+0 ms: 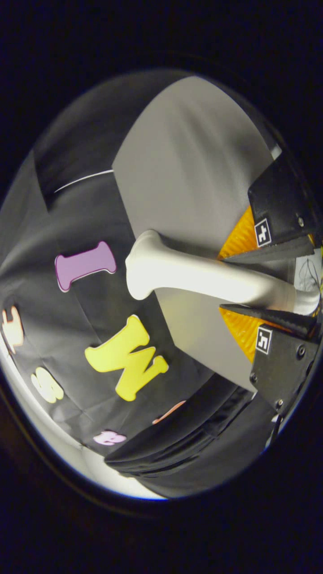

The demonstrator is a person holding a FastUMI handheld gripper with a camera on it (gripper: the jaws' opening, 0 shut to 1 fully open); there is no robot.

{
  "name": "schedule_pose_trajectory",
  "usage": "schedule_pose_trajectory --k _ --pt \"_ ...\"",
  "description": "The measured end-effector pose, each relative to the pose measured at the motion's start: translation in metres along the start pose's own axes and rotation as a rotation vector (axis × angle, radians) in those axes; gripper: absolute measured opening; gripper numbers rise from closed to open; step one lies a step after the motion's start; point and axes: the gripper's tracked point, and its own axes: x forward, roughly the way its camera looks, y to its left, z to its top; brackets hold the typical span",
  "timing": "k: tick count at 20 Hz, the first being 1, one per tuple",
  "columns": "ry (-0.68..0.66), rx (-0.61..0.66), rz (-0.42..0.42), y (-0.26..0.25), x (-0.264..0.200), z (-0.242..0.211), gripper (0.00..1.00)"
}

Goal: Iron the clothes twice with a garment steamer, once on the left side and once on the right side.

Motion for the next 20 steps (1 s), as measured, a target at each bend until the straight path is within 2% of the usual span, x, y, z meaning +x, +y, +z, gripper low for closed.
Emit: schedule_pose_trajectory --k 3,6,9,12,20 --pt "-0.002 0.020 0.015 -0.001 0.004 0.000 0.41" --pt "-0.039 0.009 -0.006 0.002 -0.004 0.002 0.36" --pt "-0.083 -0.053 -0.026 0.006 -0.016 0.004 0.35" --pt "-0.123 -0.081 -0.010 0.017 -0.045 0.005 0.35" --pt "-0.251 -0.129 0.049 0.098 -0.113 0.015 0.34"
